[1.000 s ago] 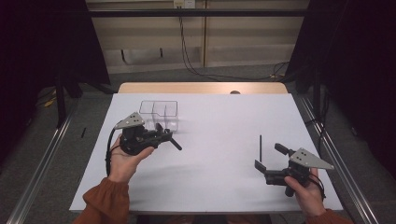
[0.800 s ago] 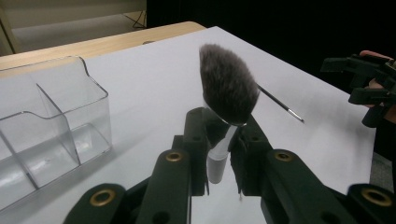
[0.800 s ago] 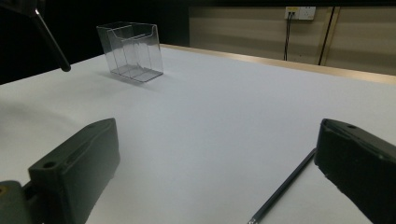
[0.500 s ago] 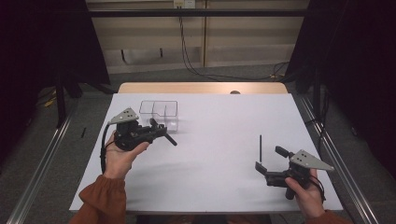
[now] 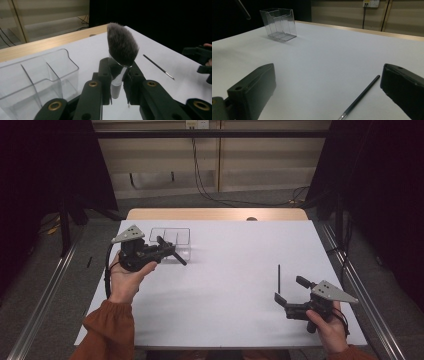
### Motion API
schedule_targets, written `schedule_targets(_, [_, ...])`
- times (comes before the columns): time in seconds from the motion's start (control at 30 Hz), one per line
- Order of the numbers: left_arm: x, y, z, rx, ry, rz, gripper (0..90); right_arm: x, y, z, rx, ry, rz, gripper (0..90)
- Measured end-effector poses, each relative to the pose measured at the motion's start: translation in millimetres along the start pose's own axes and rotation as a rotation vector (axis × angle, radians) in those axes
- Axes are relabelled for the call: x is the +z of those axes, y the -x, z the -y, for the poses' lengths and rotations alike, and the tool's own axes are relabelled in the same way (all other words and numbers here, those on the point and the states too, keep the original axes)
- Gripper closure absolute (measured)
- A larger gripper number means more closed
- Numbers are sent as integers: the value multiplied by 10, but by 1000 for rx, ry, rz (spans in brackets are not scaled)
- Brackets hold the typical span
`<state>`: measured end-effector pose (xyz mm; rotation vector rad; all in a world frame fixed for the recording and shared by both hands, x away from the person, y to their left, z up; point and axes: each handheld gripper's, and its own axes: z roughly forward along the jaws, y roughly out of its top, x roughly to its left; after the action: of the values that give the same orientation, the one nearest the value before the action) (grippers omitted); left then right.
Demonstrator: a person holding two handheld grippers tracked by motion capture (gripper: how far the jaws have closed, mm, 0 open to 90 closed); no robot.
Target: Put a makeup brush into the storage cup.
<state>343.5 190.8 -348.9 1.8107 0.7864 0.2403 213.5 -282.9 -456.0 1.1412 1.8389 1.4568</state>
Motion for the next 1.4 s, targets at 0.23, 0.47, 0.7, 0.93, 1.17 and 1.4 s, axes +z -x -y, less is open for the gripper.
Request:
schedule_targets(0.23, [64,-169,-79,-14,35,-53,777,0,-5,4,-7,-5,-17,1])
schedule_targets(0.47, [135,-255,-98,-22,38,-78,777,0,-9,7,-3,-6,-21,1])
schedule_targets(0.7, [163,-309,-196,-16,43,-109,777,2,-10,11,-4,-9,-23,1])
schedule_targets(0.93, [254,-385,-228,-32,40,-123,777,7,-16,12,-4,-10,-22,1])
schedule_targets(1.17, [388,-442,-259,-13,20,-142,777,7,-12,15,-4,-14,-26,1])
schedule_targets(1.4, [451,-515,-264,-19,3,-163,777,6,-12,16,0,-12,-27,1])
